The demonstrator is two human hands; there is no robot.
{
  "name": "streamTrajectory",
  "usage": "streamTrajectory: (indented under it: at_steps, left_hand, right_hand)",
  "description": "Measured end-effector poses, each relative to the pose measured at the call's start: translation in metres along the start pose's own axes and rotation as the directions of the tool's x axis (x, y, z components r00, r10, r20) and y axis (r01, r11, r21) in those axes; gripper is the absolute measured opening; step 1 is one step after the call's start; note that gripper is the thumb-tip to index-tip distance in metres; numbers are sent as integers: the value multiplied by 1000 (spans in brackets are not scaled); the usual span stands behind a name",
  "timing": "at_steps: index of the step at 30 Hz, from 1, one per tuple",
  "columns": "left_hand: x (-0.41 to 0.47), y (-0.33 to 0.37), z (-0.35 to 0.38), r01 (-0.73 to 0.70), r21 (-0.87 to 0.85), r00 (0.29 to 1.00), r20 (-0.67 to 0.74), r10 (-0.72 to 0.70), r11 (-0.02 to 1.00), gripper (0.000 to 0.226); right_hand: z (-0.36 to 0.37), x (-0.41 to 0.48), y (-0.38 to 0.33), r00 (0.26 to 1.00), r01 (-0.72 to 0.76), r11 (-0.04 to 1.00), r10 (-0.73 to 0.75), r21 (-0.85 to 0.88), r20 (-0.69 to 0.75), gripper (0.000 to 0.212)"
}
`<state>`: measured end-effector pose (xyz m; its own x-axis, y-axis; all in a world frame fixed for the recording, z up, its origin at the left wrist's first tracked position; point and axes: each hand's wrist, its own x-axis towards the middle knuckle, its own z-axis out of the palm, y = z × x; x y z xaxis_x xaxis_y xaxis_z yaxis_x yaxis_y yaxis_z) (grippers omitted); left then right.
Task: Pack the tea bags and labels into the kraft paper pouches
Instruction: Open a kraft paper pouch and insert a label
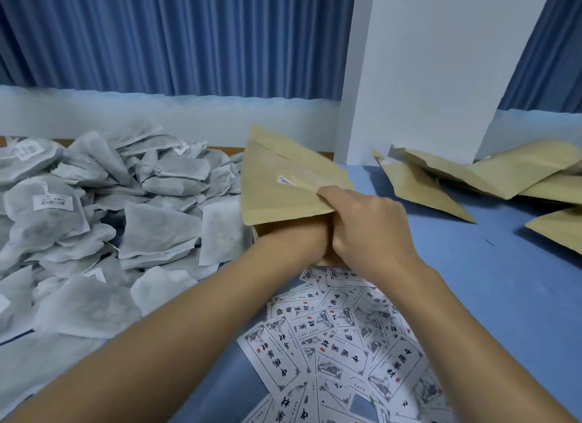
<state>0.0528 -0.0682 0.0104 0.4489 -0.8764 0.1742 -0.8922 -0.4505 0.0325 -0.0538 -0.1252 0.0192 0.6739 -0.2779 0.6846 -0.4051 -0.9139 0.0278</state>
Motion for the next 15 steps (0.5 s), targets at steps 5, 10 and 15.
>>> streamTrajectory:
  at_steps: [5,10,15]
  left_hand:
    - [47,-33,3,118,-503,978,-89,-187,856,12]
    - [81,-15,11,-17,-569,991,-116,-59,822,15]
    - [64,-1,18,-51,-665,994,-108,-28,745,27]
  right_hand:
    - [-19,5,7,979,-117,976,145,185,-146,49]
    - [-22,9,14,954,-226,937,268,267,-135,46]
    - [-12,8,17,964,-253,947,264,200,-33,40]
